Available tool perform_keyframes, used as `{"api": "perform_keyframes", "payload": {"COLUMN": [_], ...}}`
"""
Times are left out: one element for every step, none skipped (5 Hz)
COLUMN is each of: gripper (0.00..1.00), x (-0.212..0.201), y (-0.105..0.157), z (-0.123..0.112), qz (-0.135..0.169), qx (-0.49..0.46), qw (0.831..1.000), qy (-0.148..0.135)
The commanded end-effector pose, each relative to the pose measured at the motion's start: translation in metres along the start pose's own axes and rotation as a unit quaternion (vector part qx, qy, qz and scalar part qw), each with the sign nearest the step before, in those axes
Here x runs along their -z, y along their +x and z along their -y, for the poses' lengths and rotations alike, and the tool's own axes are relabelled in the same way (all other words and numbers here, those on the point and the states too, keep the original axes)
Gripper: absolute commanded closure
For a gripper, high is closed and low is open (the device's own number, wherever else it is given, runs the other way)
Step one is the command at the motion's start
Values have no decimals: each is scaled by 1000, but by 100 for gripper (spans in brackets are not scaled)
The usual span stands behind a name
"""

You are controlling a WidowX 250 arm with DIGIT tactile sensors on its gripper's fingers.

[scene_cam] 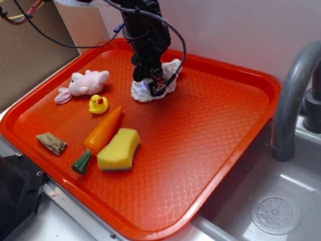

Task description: Grab the white paper.

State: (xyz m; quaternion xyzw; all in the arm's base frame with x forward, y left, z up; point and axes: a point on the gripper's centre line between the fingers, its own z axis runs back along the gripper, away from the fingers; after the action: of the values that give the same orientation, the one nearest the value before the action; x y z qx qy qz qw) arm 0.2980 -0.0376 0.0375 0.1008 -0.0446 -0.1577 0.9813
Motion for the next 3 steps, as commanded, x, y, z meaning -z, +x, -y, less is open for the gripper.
{"api": "perform_keyframes", "payload": {"gripper": [100,100,100], "x": [-124,-173,-206], "y": [-39,-63,-74], "z": [-15,-22,-22], "qz": [13,32,34], "qx": [-250,-261,-240], "qw": [968,964,969], "qy": [-38,-42,-46]}}
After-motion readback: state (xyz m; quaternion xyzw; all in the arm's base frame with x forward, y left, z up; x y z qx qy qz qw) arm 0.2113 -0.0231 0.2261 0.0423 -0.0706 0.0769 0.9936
